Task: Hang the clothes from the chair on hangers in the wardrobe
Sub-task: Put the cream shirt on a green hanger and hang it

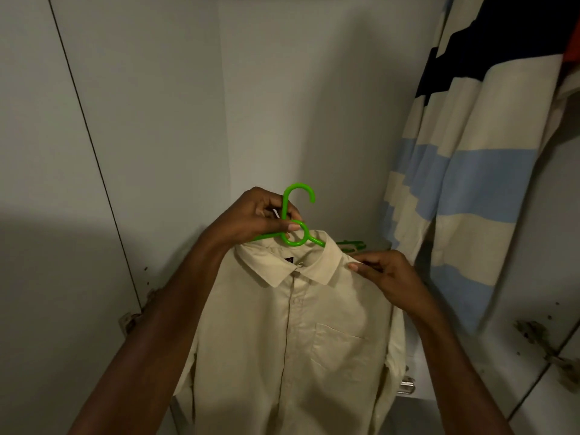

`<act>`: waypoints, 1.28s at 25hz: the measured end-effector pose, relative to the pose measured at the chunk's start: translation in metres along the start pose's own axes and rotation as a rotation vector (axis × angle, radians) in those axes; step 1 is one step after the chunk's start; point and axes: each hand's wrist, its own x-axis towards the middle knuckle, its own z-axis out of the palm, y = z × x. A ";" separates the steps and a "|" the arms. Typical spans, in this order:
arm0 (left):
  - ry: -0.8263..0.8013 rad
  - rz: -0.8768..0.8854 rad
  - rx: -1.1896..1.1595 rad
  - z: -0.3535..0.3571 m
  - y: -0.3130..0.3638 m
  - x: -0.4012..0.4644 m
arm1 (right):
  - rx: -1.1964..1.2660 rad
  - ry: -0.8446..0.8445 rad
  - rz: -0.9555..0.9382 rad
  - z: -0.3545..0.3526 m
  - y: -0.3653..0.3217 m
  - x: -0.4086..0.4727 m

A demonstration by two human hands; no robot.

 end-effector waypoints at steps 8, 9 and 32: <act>0.105 -0.078 0.002 -0.036 -0.016 -0.013 | 0.081 0.169 -0.004 -0.013 0.027 -0.018; 0.067 -0.066 0.011 -0.038 -0.014 -0.012 | 0.094 0.154 -0.006 -0.010 0.026 -0.018; 0.122 -0.220 -0.022 -0.063 -0.050 -0.070 | 0.031 0.218 0.156 -0.006 0.032 -0.001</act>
